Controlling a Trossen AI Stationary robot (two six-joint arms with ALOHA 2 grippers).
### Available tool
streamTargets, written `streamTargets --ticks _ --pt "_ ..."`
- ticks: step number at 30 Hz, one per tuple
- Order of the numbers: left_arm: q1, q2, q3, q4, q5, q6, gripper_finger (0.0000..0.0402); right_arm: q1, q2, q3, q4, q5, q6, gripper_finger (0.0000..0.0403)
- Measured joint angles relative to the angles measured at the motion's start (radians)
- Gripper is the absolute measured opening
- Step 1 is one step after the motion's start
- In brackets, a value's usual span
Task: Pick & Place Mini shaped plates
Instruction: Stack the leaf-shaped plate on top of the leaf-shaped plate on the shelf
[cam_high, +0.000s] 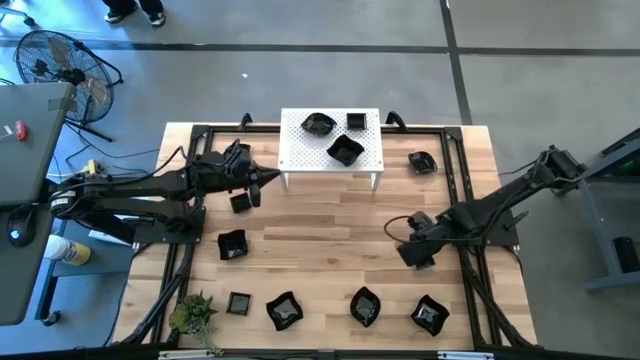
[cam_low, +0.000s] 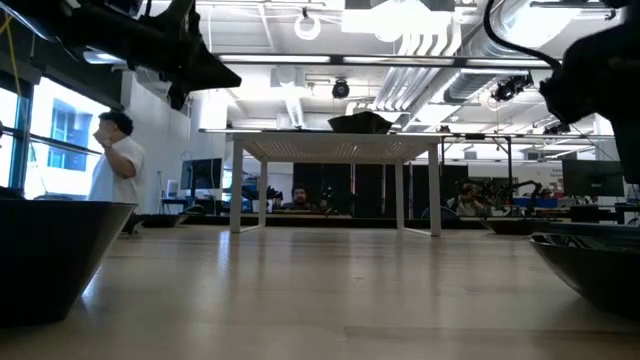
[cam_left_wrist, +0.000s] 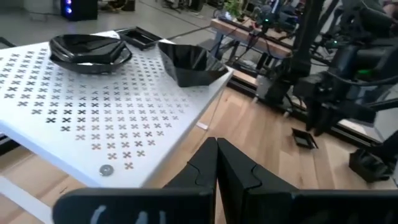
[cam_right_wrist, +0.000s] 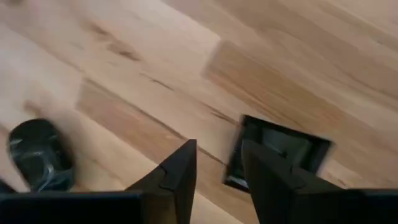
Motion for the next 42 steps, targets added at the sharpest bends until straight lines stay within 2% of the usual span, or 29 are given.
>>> streamTargets --ticks 3,7,10,13,22,31,42 --pt "0.000 0.001 0.000 -0.004 0.005 0.000 0.0000 0.001 0.002 -0.001 0.147 0.002 -0.119 0.0126" --pt "0.000 0.001 0.000 -0.021 0.006 0.000 0.0000 0.013 0.069 0.002 0.475 -0.034 -0.278 0.0126" --pt "0.000 0.001 0.000 -0.034 0.006 0.000 0.0000 0.038 0.180 0.002 0.650 -0.049 -0.294 0.0126" --pt "0.000 0.001 0.000 -0.049 0.012 0.000 0.0000 0.067 0.301 0.002 0.725 -0.072 -0.274 0.0126" --pt "0.000 0.001 0.000 -0.058 0.072 0.000 0.0000 0.123 0.529 0.086 0.827 -0.047 -0.238 0.0126" --pt "0.000 0.002 0.000 -0.084 0.114 0.000 0.0000 0.125 0.608 0.120 0.811 -0.024 -0.192 0.0119" --pt "0.000 0.002 0.000 -0.098 0.129 0.008 0.0000 0.124 0.608 0.120 0.814 -0.010 -0.192 0.0006"
